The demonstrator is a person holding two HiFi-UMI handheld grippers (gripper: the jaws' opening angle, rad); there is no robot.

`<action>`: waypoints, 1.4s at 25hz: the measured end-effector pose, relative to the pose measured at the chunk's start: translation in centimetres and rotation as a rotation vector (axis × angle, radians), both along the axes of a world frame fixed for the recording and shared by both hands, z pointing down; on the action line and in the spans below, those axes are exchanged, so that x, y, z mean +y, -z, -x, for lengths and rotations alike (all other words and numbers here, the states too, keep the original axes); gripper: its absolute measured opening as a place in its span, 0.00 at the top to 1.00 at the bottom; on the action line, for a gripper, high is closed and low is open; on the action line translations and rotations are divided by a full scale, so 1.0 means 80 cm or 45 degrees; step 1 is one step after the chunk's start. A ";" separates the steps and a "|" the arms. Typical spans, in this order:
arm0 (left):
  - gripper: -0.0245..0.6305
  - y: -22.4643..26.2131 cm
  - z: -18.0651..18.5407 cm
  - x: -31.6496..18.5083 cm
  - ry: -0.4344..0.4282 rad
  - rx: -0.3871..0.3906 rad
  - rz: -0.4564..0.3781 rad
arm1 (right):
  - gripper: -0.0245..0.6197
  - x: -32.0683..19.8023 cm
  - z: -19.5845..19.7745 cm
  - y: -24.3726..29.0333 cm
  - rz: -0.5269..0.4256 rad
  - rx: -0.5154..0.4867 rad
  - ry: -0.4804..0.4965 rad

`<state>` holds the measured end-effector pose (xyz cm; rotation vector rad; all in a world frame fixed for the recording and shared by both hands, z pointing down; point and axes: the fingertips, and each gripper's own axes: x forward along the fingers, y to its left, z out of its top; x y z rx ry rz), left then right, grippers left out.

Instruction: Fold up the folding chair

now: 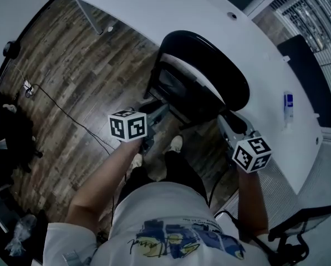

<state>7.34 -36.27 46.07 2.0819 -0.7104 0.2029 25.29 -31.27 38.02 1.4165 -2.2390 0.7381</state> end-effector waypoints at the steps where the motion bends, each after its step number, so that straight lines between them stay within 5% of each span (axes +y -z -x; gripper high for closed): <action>1: 0.75 0.009 0.011 0.008 -0.029 -0.019 -0.033 | 0.78 0.011 0.012 -0.001 0.004 0.005 -0.005; 9: 0.93 0.051 0.102 0.053 -0.176 -0.221 -0.254 | 0.92 0.081 0.097 -0.014 0.010 0.088 -0.075; 20: 0.96 0.098 0.171 0.120 -0.333 -0.217 -0.421 | 0.96 0.147 0.171 -0.015 -0.016 0.091 -0.165; 35: 0.96 0.096 0.201 0.198 -0.493 -0.269 -0.448 | 0.96 0.228 0.206 0.003 -0.044 0.146 -0.227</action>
